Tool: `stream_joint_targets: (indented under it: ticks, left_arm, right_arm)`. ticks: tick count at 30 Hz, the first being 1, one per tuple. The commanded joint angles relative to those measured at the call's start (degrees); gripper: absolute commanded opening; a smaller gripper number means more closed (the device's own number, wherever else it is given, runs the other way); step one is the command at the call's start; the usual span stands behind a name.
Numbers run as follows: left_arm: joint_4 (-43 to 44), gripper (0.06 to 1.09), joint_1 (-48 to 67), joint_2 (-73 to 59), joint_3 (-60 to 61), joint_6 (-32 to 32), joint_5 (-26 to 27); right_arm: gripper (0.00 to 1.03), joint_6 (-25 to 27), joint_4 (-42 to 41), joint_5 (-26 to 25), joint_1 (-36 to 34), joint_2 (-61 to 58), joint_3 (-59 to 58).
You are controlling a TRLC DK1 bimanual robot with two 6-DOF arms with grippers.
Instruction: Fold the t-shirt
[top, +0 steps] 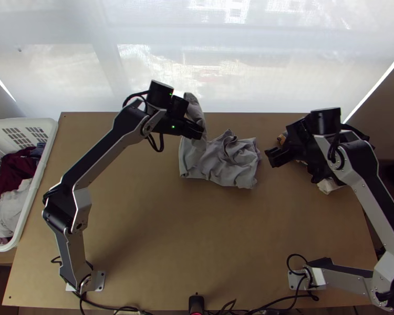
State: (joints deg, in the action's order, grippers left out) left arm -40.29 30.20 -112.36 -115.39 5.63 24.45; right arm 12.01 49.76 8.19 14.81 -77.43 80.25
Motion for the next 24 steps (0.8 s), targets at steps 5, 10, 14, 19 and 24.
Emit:
stream_joint_targets:
  ticks: [5, 10, 14, 19, 24]
  left_arm:
    - [9.4, 0.09, 9.2, -4.5, -4.2, 3.7, 0.2]
    - [9.6, 0.09, 12.1, -9.5, -8.2, 3.9, 0.2]
    - [9.6, 0.09, 13.3, -14.0, -10.0, 4.0, 0.2]
    - [8.9, 0.09, 14.0, -17.5, -10.5, 4.0, 0.2]
    - [7.0, 0.09, 11.8, -17.4, -10.5, 3.6, 0.2]
  right_arm:
    - [0.98, -0.2, 4.0, -0.3, -4.9, 9.1, -5.2]
    - [0.98, -0.9, 5.0, -1.4, -4.8, 11.1, -6.4]
    - [0.98, -1.1, 6.0, -1.9, -5.2, 12.5, -6.4]
    - [0.98, -1.0, 6.8, -2.7, -5.5, 14.1, -6.3]
    - [0.98, -0.8, 7.1, -2.9, -5.9, 14.9, -6.9]
